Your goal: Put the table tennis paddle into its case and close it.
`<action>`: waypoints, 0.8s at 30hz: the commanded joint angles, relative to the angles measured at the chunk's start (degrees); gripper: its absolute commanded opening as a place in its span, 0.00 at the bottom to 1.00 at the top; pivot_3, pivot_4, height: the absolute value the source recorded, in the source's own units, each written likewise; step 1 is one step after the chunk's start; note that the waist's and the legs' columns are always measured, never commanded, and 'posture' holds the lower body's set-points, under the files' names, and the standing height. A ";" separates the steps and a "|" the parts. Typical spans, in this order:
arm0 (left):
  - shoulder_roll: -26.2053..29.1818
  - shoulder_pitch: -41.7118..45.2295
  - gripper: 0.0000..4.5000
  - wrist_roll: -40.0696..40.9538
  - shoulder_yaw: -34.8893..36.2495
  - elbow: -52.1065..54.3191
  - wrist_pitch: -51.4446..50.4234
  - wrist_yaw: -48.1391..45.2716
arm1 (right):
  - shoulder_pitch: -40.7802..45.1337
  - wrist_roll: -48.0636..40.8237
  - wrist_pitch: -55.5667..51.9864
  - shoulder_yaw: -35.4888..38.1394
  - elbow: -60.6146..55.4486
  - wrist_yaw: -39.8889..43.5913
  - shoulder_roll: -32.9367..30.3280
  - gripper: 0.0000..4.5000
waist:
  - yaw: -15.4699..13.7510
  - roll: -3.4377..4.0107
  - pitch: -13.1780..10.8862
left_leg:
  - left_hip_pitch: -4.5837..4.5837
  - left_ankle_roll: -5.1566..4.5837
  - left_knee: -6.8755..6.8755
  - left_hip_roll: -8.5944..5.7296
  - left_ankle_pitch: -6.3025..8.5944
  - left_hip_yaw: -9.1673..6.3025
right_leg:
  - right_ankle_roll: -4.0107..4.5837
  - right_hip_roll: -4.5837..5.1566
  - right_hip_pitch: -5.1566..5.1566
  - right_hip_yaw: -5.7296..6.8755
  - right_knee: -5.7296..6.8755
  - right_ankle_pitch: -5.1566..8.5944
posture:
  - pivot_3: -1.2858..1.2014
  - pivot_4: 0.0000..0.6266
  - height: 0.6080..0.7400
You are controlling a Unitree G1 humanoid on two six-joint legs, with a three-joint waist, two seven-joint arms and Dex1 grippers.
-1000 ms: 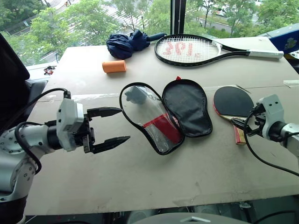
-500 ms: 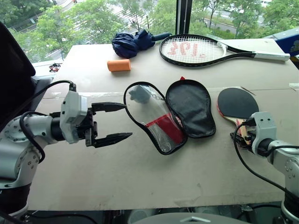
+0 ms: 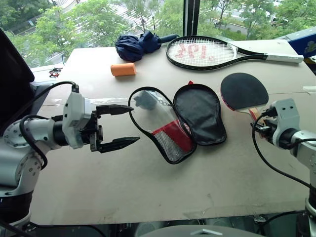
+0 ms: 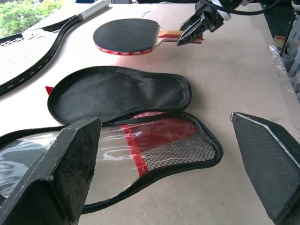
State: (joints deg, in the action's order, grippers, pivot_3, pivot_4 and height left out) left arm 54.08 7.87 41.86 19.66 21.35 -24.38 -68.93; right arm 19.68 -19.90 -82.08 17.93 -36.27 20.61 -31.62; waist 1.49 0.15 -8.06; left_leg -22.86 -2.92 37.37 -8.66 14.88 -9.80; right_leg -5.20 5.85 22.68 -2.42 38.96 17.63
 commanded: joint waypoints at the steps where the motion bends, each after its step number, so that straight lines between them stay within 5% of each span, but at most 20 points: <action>1: 0.94 1.19 1.00 1.13 1.94 -0.28 -0.32 -0.05 | 4.54 -1.76 -1.28 -3.80 -4.14 -1.64 3.69 0.21 | 0.30 0.00 0.00 | -0.01 0.00 0.00 0.00 0.00 -0.01 | 0.00 0.00 0.00 0.00 -0.01 0.00 | 0.52 0.24 0.89; 9: 0.90 0.37 1.00 1.00 2.57 0.14 -0.52 -0.29 | 5.77 1.67 -4.67 -12.26 -6.08 -11.43 17.97 0.21 | 0.79 0.00 0.00 | -0.04 0.00 0.03 -0.01 0.00 -0.05 | 0.00 0.01 0.06 0.05 -0.01 0.00 | 0.52 0.24 0.89; 24: 0.99 -1.55 1.00 0.63 3.48 0.15 0.22 -0.62 | 2.84 3.08 -3.32 -17.99 -2.31 -14.54 23.30 0.21 | 0.90 0.00 0.00 | -0.03 0.03 0.05 -0.01 -0.02 -0.04 | 0.00 -0.02 0.09 0.09 0.03 0.00 | 0.52 0.24 0.89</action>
State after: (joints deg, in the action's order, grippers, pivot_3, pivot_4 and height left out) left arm 54.18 6.40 42.02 20.79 20.53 -24.90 -69.18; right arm 22.23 -17.19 -87.40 -0.19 -36.98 6.28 -8.06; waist 2.39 0.16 -8.06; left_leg -22.88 -2.89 37.42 -8.68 14.85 -9.84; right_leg -5.21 5.84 22.78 -2.34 38.99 17.63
